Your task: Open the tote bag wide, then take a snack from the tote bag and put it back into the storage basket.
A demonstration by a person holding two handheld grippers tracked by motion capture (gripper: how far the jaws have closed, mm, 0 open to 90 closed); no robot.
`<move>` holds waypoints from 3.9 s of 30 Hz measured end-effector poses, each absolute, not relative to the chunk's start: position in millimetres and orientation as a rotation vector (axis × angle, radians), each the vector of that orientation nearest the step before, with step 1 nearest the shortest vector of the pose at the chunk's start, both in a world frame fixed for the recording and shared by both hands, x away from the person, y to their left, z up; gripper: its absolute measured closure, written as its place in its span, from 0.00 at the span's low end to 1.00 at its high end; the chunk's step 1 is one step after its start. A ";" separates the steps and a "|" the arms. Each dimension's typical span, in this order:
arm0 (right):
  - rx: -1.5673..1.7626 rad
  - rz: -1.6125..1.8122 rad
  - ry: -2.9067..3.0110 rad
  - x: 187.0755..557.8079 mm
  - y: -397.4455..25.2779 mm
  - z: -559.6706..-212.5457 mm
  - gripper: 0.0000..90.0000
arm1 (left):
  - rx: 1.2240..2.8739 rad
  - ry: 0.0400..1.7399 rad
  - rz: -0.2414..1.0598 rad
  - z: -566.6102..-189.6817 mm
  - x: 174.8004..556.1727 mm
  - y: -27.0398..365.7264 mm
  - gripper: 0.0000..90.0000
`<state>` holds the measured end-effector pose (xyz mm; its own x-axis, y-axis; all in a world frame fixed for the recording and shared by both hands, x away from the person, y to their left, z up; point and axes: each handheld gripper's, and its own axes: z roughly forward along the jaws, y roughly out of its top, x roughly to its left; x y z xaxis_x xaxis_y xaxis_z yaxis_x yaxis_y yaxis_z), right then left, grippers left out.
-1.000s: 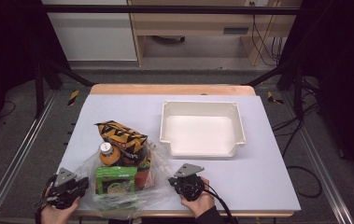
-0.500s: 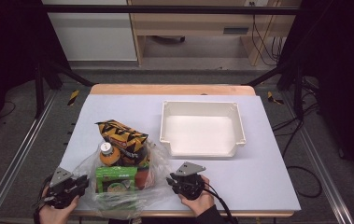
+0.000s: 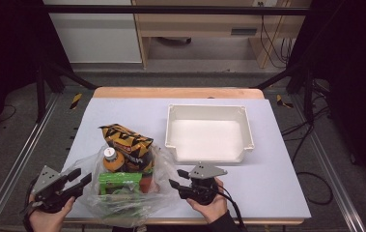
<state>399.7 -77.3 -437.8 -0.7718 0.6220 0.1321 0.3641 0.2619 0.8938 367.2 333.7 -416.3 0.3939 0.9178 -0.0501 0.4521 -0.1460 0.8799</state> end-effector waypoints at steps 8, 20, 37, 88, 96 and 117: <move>0.914 1.608 2.204 400.8 -80.2 -409.6 0.63 | 1.734 1.183 0.672 -392.2 386.6 333.5 0.53; 0.896 1.661 2.220 403.9 -60.7 -399.0 0.65 | 1.689 1.196 0.666 -385.4 420.1 338.7 0.44; 0.834 1.683 2.352 399.9 -18.5 -409.6 0.62 | 1.674 1.234 0.642 -411.0 421.2 350.4 0.41; 0.818 1.642 2.507 409.0 32.9 -436.5 0.70 | 1.710 1.223 0.631 -419.5 424.4 345.8 0.39; 0.788 1.695 2.525 407.6 30.3 -432.9 0.84 | 1.719 1.219 0.629 -419.4 424.5 344.2 0.38; 0.691 1.764 2.340 398.7 3.8 -378.9 0.85 | 1.718 1.214 0.635 -418.4 423.6 343.6 0.37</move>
<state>398.7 3.8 -378.9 -0.8866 0.4316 0.1665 0.2789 0.2116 0.9367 423.6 343.6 -418.4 0.3831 0.9194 -0.0890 0.4508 -0.1020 0.8868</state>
